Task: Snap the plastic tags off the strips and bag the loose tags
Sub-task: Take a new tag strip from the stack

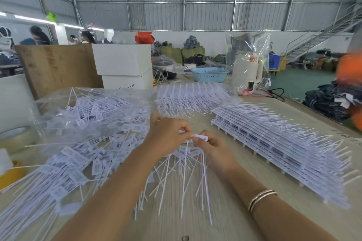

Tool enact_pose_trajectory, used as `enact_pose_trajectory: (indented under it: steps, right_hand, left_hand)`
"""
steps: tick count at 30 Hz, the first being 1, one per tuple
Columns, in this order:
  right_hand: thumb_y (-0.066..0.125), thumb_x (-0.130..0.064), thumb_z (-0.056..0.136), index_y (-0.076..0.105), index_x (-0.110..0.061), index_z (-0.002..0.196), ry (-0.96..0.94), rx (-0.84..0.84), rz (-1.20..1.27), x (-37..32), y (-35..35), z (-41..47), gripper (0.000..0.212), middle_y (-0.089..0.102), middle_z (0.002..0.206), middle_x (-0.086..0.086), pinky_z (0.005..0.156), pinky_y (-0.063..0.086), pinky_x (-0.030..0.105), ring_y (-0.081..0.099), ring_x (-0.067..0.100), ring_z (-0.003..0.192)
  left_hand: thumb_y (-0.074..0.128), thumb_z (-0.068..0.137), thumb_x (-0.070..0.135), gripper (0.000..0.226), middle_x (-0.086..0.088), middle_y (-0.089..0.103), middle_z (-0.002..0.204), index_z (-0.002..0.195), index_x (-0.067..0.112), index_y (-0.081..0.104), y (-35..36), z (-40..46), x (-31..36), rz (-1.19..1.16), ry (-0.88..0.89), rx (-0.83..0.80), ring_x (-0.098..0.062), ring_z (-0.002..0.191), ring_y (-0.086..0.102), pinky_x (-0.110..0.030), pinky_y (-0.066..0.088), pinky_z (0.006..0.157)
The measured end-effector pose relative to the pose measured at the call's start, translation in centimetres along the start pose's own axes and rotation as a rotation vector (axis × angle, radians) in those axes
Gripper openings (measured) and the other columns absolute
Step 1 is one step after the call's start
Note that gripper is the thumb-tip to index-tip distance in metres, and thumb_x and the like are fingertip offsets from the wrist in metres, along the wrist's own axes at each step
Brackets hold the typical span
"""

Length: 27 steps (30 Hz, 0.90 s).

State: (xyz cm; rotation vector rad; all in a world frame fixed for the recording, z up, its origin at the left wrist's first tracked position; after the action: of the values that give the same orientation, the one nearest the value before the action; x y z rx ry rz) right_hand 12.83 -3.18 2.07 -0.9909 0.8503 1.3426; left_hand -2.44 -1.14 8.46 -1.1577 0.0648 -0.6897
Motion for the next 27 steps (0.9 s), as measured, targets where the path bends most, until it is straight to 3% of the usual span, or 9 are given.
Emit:
enact_pose_trajectory:
  steps: [4, 7, 12, 14, 17, 20, 22, 24, 27]
  right_hand:
    - [0.063, -0.032, 0.089, 0.067, -0.021, 0.077, -0.012, 0.002, -0.025, -0.3, 0.2, -0.1, 0.017, 0.06, 0.071, -0.013, 0.065, 0.043, 0.007, 0.057, -0.001, 0.071]
    - [0.059, -0.022, 0.092, 0.068, -0.013, 0.084, -0.015, 0.03, 0.025, -0.5, 0.4, -0.1, 0.015, 0.064, 0.076, -0.005, 0.067, 0.046, 0.01, 0.06, 0.004, 0.075]
    - [0.057, -0.019, 0.093, 0.064, 0.002, 0.092, -0.019, 0.071, 0.068, -0.4, 0.5, 0.1, 0.021, 0.063, 0.093, 0.026, 0.079, 0.049, 0.03, 0.061, 0.022, 0.083]
    - [0.056, -0.018, 0.093, 0.064, -0.003, 0.085, -0.039, 0.113, 0.1, -0.4, 0.5, 0.0, 0.019, 0.063, 0.083, 0.018, 0.077, 0.049, 0.024, 0.06, 0.016, 0.079]
    - [0.055, -0.024, 0.094, 0.062, -0.021, 0.07, -0.04, 0.311, 0.186, -0.8, -0.4, 0.0, 0.025, 0.05, 0.067, -0.002, 0.064, 0.041, 0.002, 0.05, 0.006, 0.065]
    - [0.053, -0.031, 0.095, 0.06, -0.023, 0.07, 0.037, 0.344, 0.07, -0.8, -1.3, -0.1, 0.027, 0.049, 0.07, -0.003, 0.062, 0.04, 0.004, 0.049, 0.005, 0.068]
    - [0.046, -0.041, 0.096, 0.062, -0.036, 0.087, 0.126, 0.285, -0.141, -0.6, -0.9, 0.0, 0.019, 0.059, 0.087, -0.013, 0.083, 0.043, 0.015, 0.054, 0.001, 0.091]
    - [0.038, -0.043, 0.099, 0.051, -0.041, 0.126, 0.171, 0.189, -0.432, -0.2, -0.1, 0.1, 0.03, 0.053, 0.122, -0.015, 0.109, 0.025, 0.032, 0.04, 0.011, 0.124]
    - [0.033, -0.037, 0.102, 0.019, -0.036, 0.149, 0.102, 0.146, -0.716, -0.7, 1.0, 0.0, 0.049, 0.032, 0.133, -0.014, 0.099, 0.007, 0.025, 0.021, 0.006, 0.13]
  left_hand:
    - [0.057, 0.089, 0.042, 0.016, 0.018, 0.063, 0.065, 0.077, 0.034, 0.065, 1.6, -0.5, 0.0, -0.207, -0.088, 0.051, 0.005, 0.079, 0.054, -0.032, 0.015, 0.091]
    - [0.063, 0.088, 0.031, 0.014, 0.014, 0.066, 0.062, 0.075, 0.029, 0.066, 2.3, -0.9, -0.4, -0.506, -0.156, 0.06, 0.008, 0.067, 0.062, -0.038, 0.035, 0.097]
    - [0.062, 0.09, 0.021, 0.015, 0.009, 0.065, 0.065, 0.076, 0.025, 0.064, 2.7, -1.3, 0.3, -0.676, -0.147, 0.13, 0.008, 0.058, 0.06, -0.01, 0.041, 0.063]
    - [0.061, 0.09, 0.021, 0.015, 0.011, 0.064, 0.063, 0.076, 0.026, 0.064, 2.8, -1.3, 0.4, -0.742, -0.18, 0.172, 0.006, 0.06, 0.06, -0.007, 0.04, 0.059]
    - [0.059, 0.091, 0.026, 0.014, 0.011, 0.068, 0.069, 0.081, 0.025, 0.068, 2.7, -1.4, -0.5, -0.854, -0.283, 0.235, -0.003, 0.07, 0.063, -0.019, 0.046, 0.069]
    - [0.058, 0.091, 0.026, 0.013, 0.008, 0.069, 0.075, 0.084, 0.024, 0.069, 2.4, -1.9, -0.8, -0.791, -0.249, 0.222, -0.004, 0.074, 0.063, -0.021, 0.045, 0.069]
    - [0.056, 0.093, 0.025, 0.014, 0.013, 0.067, 0.075, 0.086, 0.029, 0.068, 2.4, -2.1, -0.4, -0.708, -0.202, 0.197, 0.006, 0.073, 0.06, -0.022, 0.043, 0.074]
    - [0.052, 0.095, 0.021, 0.021, 0.018, 0.064, 0.079, 0.087, 0.038, 0.061, 2.6, -2.2, 0.0, -0.633, -0.177, 0.21, 0.012, 0.077, 0.058, -0.033, 0.041, 0.091]
    - [0.047, 0.095, 0.01, 0.027, 0.021, 0.057, 0.086, 0.089, 0.037, 0.048, 3.0, -2.3, 0.2, -0.564, -0.148, 0.237, 0.018, 0.085, 0.051, -0.04, 0.029, 0.102]
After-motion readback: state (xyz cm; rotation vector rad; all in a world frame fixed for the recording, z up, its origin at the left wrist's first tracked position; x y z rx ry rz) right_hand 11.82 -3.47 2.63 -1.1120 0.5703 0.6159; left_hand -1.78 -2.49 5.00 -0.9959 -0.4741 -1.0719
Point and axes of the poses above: each hand's wrist, its own z-axis towards the middle knuckle, its own y-axis out of the palm, x = y × z, the point moved 1 cm from there along z, towards the middle knuckle
